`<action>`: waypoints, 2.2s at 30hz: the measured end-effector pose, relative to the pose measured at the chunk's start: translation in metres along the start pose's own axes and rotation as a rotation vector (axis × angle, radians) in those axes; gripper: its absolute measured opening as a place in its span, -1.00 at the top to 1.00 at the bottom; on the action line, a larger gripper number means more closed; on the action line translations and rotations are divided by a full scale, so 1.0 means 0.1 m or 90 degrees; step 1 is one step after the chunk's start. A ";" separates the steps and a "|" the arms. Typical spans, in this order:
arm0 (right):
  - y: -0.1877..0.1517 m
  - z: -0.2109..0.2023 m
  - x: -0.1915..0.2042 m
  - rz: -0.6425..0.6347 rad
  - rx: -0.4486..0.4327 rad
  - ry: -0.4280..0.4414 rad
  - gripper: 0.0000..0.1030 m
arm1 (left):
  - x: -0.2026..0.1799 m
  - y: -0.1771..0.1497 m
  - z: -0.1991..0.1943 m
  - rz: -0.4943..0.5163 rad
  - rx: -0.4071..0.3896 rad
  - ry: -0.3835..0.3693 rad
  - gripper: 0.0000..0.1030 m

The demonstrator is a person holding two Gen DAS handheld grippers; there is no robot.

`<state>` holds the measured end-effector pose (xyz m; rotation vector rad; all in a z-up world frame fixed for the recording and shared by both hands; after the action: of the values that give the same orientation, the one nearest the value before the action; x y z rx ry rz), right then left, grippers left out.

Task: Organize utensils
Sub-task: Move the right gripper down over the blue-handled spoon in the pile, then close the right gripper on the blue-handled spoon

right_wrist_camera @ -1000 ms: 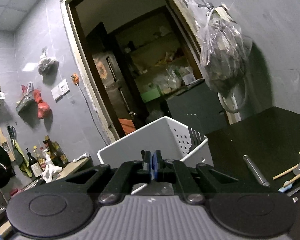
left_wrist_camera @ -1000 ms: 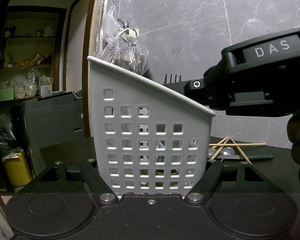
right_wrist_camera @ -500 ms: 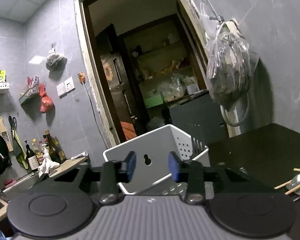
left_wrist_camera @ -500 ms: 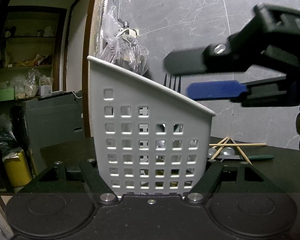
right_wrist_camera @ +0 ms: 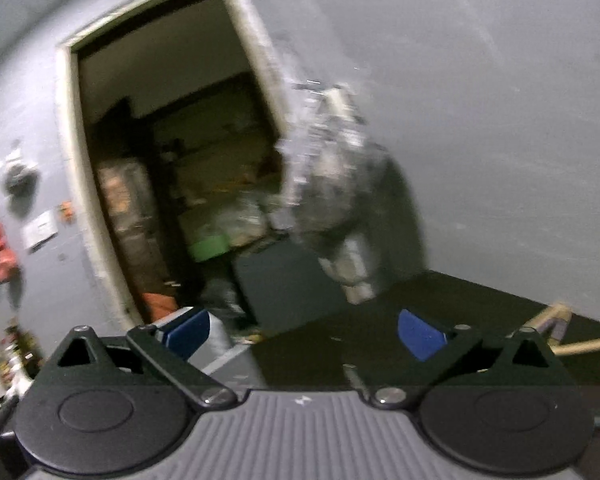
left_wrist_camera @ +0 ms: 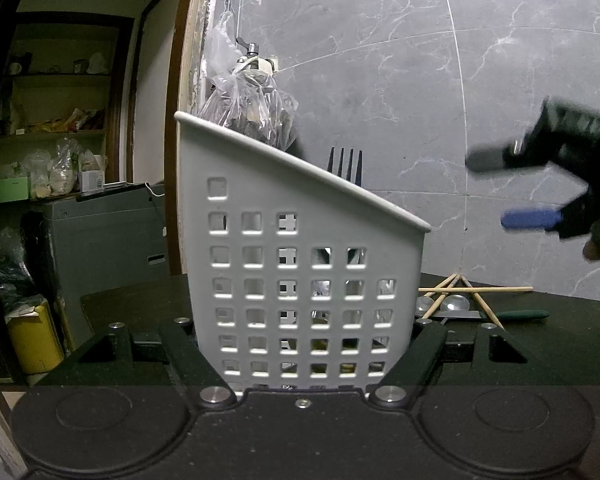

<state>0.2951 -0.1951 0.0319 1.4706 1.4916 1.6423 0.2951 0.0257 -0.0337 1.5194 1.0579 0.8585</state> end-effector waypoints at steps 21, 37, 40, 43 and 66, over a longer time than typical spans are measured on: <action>-0.55 0.60 -0.79 0.052 0.189 -0.132 -1.00 | -0.01 0.00 0.01 0.002 0.001 0.000 -0.48; -0.95 0.87 0.08 -0.312 0.199 -0.144 -0.55 | 0.00 0.00 0.01 0.001 0.003 0.000 -0.48; -1.00 0.87 0.10 -0.303 0.217 -0.142 -0.40 | 0.00 0.00 0.02 0.000 0.003 -0.001 -0.48; -1.04 0.87 0.07 -0.281 0.240 -0.138 -0.07 | 0.00 0.01 0.02 0.000 0.003 -0.001 -0.48; -1.15 -0.27 -0.24 -0.238 0.309 -0.129 0.55 | 0.00 0.01 0.02 -0.001 0.002 0.000 -0.48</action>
<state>0.2441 -0.1929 -0.0772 1.4218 1.9876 0.9247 0.2976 0.0249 -0.0330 1.5220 1.0601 0.8558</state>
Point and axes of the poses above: each gripper's, at about its wrist camera, not at the fingertips, and z roughly the way its jaws point, x to its left, y to its top, the point moved 9 cm from there along z, roughly the way its jaws point, and after that the axes turned 10 degrees about -y, right-handed, at the moved point
